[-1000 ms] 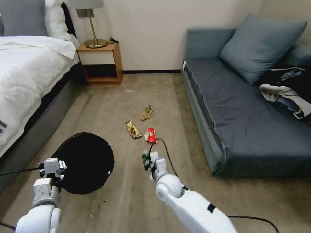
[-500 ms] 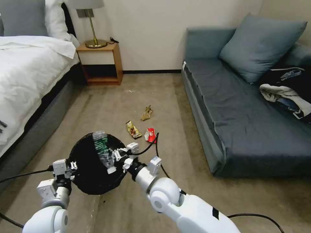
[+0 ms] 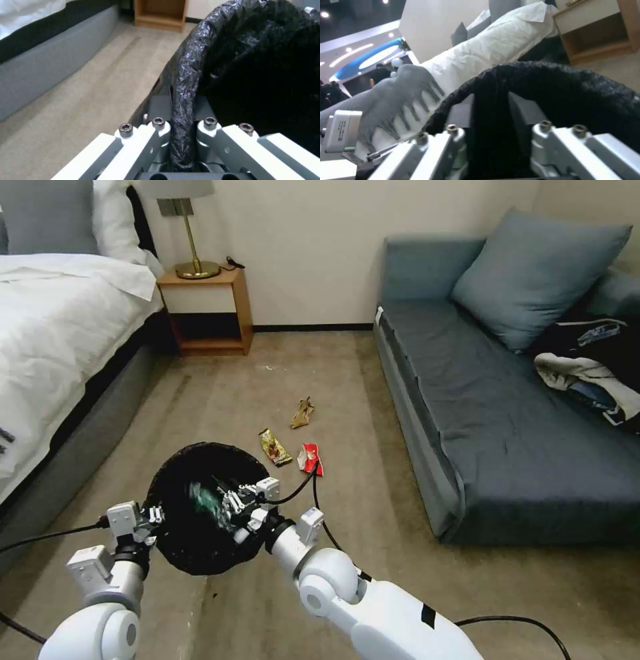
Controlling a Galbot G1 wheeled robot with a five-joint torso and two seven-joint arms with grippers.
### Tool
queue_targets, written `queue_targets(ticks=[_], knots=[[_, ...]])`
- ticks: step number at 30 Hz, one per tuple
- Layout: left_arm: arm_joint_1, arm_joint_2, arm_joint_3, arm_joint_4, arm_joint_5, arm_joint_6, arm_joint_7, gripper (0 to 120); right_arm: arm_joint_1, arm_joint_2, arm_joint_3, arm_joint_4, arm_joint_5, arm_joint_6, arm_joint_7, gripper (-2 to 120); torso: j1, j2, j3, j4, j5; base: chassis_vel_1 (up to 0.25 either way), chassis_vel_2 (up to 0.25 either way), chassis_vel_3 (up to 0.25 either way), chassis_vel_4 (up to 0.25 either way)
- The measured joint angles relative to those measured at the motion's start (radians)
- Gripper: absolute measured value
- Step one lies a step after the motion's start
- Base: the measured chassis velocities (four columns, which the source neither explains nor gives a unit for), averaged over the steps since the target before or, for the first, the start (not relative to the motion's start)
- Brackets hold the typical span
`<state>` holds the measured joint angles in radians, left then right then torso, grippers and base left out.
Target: Pick up the trash bin, then pick up the garbage on the floor and place it into the trash bin.
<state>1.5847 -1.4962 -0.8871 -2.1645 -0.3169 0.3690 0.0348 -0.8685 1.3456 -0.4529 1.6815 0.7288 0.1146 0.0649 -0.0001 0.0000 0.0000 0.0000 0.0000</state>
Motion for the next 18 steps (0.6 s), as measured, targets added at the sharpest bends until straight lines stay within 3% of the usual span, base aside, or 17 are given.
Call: queue_targets(ticks=[8, 11, 13, 16, 18], knots=[[-0.012, 0.013, -0.019, 0.026, 0.023, -0.014, 0.0, 5, -0.023, -0.023, 0.036, 0.024, -0.03, 0.007, 0.008, 57, 0.0, 0.0, 0.0, 0.0001, 0.0, 0.0, 0.0, 0.0, 0.0], [-0.021, 0.023, -0.035, 0.045, 0.04, -0.03, -0.003, 5, -0.062, -0.051, 0.082, 0.036, -0.172, 0.064, 0.088, 73, 0.0, 0.0, 0.0, 0.0001, 0.0001, 0.0, 0.0, 0.0, 0.0], [-0.025, 0.027, -0.039, 0.053, 0.039, -0.031, -0.006, 5, -0.085, -0.062, 0.12, 0.034, -0.238, 0.094, 0.09, 77, 0.0, 0.0, 0.0, 0.0002, 0.0001, 0.0, 0.0, 0.0, 0.0], [-0.033, 0.035, -0.044, 0.074, 0.035, -0.025, -0.018, 5, -0.138, -0.081, 0.216, 0.033, -0.339, 0.156, 0.013, 88, 0.0, 0.0, 0.0, 0.0, 0.0001, 0.0, 0.0, 0.0, 0.0], [-0.04, 0.05, -0.051, 0.101, 0.026, -0.012, -0.033, 5, -0.203, -0.099, 0.332, 0.041, -0.495, 0.21, -0.022, 95, 0.0, 0.0, 0.0, 0.0, 0.0002, 0.0, 0.0, 0.0, 0.0]])
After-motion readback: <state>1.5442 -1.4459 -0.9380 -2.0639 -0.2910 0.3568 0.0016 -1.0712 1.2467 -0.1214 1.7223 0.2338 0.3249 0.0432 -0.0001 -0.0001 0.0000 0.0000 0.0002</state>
